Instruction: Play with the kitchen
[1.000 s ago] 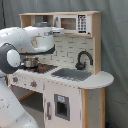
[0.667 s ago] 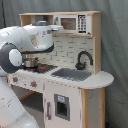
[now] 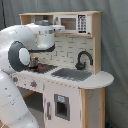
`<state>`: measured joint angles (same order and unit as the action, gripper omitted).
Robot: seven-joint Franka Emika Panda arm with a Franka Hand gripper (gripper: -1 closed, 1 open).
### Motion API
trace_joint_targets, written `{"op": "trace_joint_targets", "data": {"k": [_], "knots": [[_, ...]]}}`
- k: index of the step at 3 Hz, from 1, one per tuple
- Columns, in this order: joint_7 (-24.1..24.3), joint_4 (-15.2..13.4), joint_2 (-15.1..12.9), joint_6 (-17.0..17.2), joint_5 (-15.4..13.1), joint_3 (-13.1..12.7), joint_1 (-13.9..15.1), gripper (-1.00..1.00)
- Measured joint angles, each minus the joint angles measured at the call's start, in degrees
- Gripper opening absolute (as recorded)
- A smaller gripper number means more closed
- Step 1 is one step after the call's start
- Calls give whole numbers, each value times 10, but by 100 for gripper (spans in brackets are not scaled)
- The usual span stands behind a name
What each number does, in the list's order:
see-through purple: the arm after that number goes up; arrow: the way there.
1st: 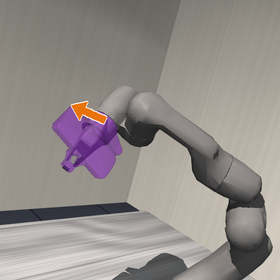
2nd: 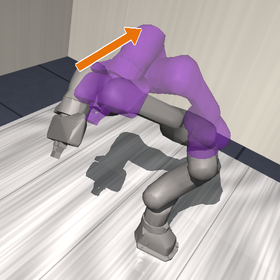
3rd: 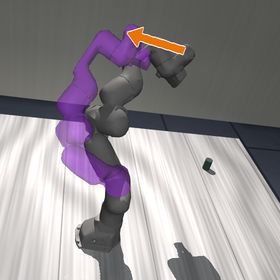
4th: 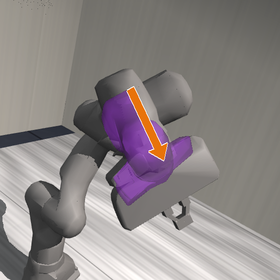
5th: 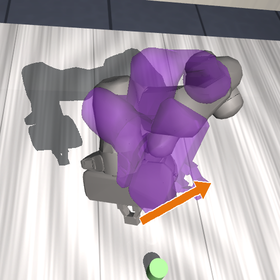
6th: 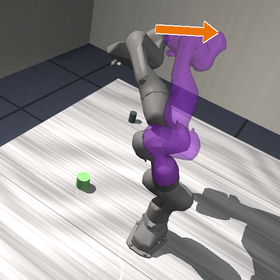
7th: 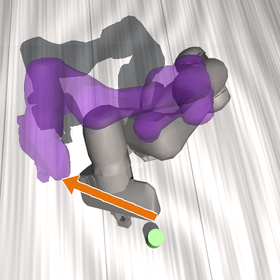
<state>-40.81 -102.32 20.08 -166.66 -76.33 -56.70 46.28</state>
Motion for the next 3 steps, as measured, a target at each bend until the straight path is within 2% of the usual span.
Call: {"op": "trace_joint_targets", "data": {"k": [1,2,3], "knots": [[-1,1,-1,0,0,-1,0,-100],[-9,10,-9,1,0,-20,10,-100],[-6,1,-1,-50,3,3,2,-100]]}}
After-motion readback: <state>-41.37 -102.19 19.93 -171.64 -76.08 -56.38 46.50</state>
